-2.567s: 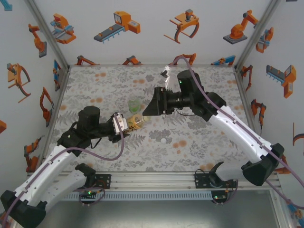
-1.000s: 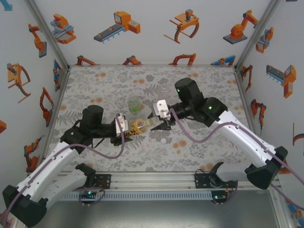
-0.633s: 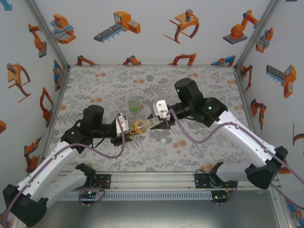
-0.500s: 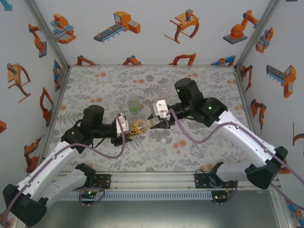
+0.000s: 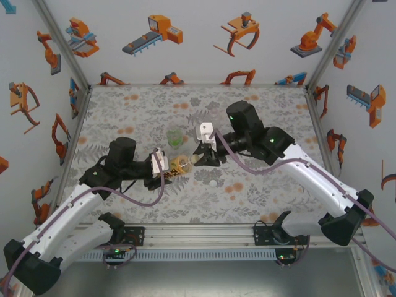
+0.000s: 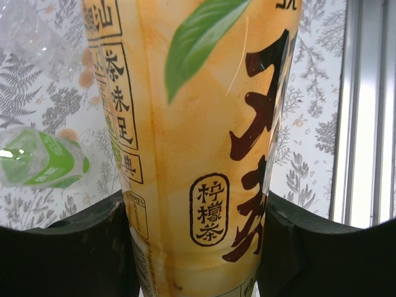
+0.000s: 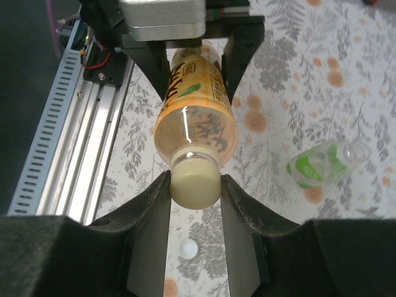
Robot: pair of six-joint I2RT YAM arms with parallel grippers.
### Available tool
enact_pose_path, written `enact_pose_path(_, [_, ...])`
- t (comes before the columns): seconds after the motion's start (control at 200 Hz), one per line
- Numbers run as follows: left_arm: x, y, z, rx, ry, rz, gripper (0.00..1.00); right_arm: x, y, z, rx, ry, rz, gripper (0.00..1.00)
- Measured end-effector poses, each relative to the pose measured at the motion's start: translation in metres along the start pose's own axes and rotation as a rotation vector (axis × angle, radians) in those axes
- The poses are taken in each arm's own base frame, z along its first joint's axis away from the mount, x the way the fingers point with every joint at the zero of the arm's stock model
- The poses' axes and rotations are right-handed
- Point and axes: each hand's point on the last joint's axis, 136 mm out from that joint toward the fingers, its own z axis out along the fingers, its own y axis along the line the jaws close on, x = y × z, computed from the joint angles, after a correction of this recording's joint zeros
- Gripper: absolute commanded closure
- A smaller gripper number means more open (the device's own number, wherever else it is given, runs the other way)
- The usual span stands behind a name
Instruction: Screw on the bottle caps
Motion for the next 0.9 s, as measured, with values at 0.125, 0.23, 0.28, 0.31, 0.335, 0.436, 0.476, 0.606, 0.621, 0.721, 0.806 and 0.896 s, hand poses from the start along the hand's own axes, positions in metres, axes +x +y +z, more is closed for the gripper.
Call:
enact_pose_path(0.125, [0.005, 0.008, 0.000, -0.044, 0.033, -0.004, 1.00, 0.006, -0.016, 0.003, 0.083, 0.024, 0.141, 0.84])
enact_pose_path(0.23, [0.009, 0.013, -0.001, -0.071, 0.057, -0.012, 1.00, 0.011, -0.028, 0.006, 0.134, 0.033, 0.273, 0.84])
enact_pose_path(0.28, [0.011, 0.014, -0.001, -0.079, 0.064, -0.012, 1.00, 0.012, -0.030, 0.008, 0.140, 0.027, 0.330, 0.83])
enact_pose_path(0.31, [0.011, 0.014, -0.001, -0.081, 0.068, -0.013, 1.00, 0.013, -0.032, 0.010, 0.142, 0.021, 0.368, 0.83])
enact_pose_path(0.335, [0.012, 0.014, -0.001, -0.081, 0.070, -0.015, 1.00, 0.014, -0.033, 0.011, 0.144, 0.017, 0.394, 0.83])
enact_pose_path(0.436, [0.015, 0.014, -0.003, -0.088, 0.084, -0.020, 1.00, 0.016, -0.036, 0.014, 0.151, -0.009, 0.490, 0.80])
enact_pose_path(0.476, [0.016, 0.013, -0.004, -0.092, 0.089, -0.021, 1.00, 0.017, -0.038, 0.015, 0.152, -0.021, 0.528, 0.80])
enact_pose_path(0.606, [0.015, 0.014, -0.008, -0.104, 0.085, -0.018, 1.00, 0.015, -0.041, 0.015, 0.154, -0.052, 0.634, 0.80])
enact_pose_path(0.621, [0.014, 0.013, -0.009, -0.105, 0.084, -0.017, 1.00, 0.014, -0.041, 0.015, 0.154, -0.055, 0.640, 0.80])
enact_pose_path(0.721, [0.011, 0.013, -0.012, -0.111, 0.071, -0.009, 1.00, 0.010, -0.041, 0.014, 0.142, -0.077, 0.685, 0.80])
enact_pose_path(0.806, [0.008, 0.010, -0.012, -0.098, 0.055, -0.005, 1.00, 0.008, -0.036, 0.012, 0.127, -0.096, 0.690, 0.79])
enact_pose_path(0.896, [0.004, 0.004, -0.011, -0.065, 0.026, 0.002, 1.00, 0.004, -0.028, 0.007, 0.108, -0.118, 0.671, 0.78])
